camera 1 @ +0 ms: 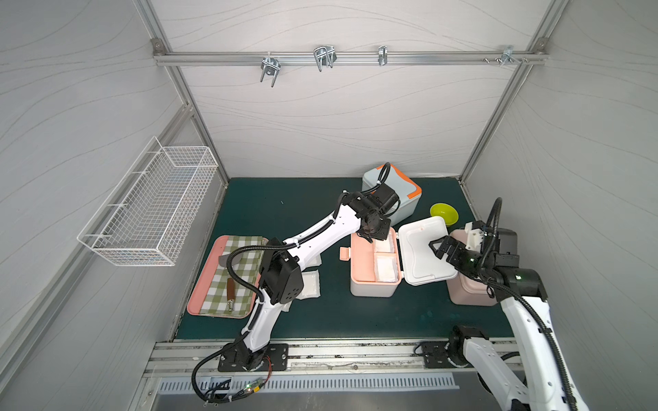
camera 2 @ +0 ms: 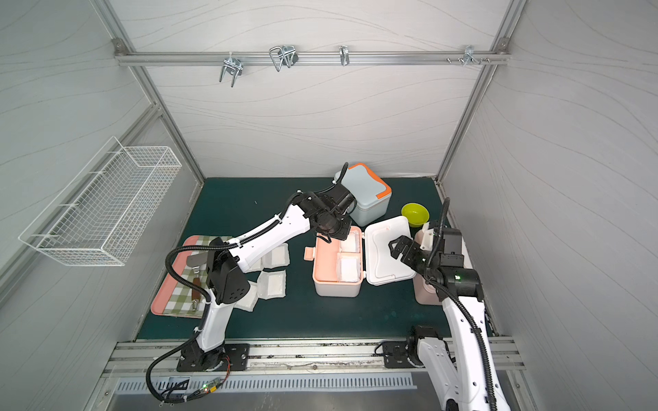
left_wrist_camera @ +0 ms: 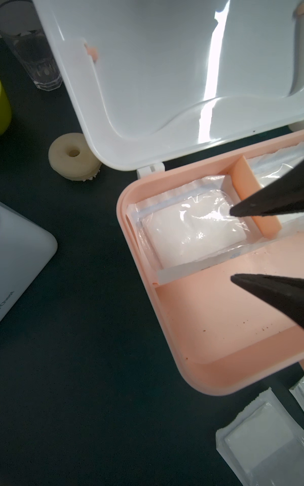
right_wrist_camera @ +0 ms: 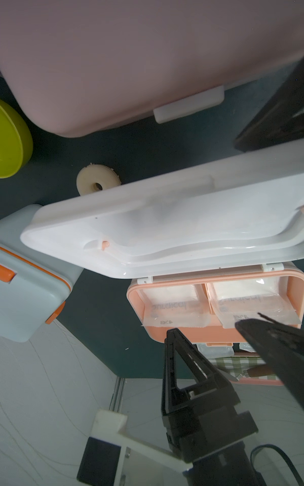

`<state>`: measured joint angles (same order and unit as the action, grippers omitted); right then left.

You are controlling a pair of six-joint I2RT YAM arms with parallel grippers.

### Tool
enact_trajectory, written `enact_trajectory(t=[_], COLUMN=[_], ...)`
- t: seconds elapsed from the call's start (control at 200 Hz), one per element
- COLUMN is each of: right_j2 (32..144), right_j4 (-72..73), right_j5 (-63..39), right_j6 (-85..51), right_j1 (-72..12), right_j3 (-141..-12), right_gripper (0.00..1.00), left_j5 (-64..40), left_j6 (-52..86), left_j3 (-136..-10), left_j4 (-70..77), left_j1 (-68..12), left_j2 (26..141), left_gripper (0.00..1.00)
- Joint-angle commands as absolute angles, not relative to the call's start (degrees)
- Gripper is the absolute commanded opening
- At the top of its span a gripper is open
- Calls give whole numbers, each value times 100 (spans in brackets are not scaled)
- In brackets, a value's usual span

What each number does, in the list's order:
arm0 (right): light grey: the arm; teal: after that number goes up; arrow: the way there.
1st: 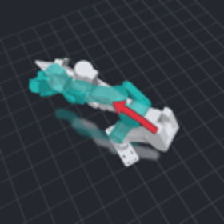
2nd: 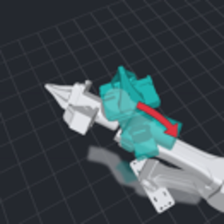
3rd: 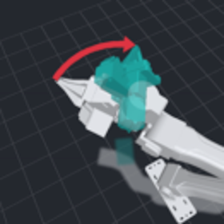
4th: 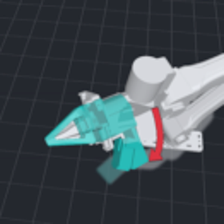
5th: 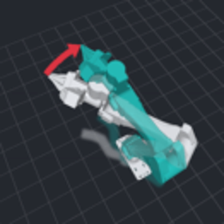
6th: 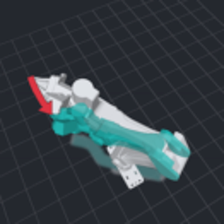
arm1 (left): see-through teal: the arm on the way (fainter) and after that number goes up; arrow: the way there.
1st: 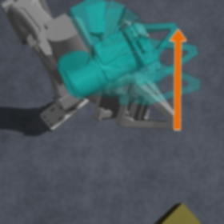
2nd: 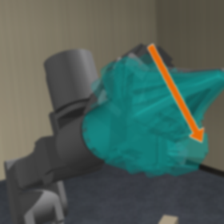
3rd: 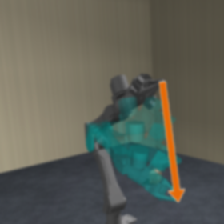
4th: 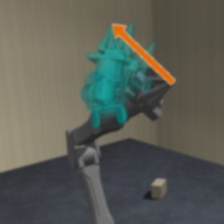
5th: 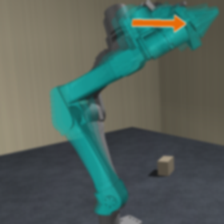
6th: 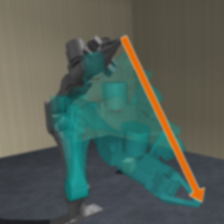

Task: Open first aid kits and take out gauze
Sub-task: Pick up the gauze from the first aid kit.

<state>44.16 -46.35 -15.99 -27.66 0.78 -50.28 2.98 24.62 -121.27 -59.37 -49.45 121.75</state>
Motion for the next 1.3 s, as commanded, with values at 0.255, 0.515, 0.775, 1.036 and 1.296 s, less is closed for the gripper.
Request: enact_trajectory(t=[0.255,0.515,0.775,1.036,1.296], right_j2=[4429,4397,4374,4334,4189], right_j4=[-4755,-4823,-4825,-4894,-4988], right_j5=[-1293,-1137,-1151,-1174,-1267], right_j6=[-2823,-2822,-2821,-2820,-2798], right_j1=[115,123,125,135,138], right_j3=[-4957,-5034,-5049,-5183,-5446], right_gripper=[99,99,99,99,99], left_j5=[299,303,369,164,-86], left_j6=[2461,2470,2496,2574,2768], left_j3=[-12406,-12480,-12494,-12231,-11497], left_j4=[-6051,-6108,-6128,-5848,-5264], left_j1=[-4983,-4983,-4976,-4975,-4875], left_j2=[12463,12482,12338,11762,10848], left_gripper=[30,10,0,0,0])
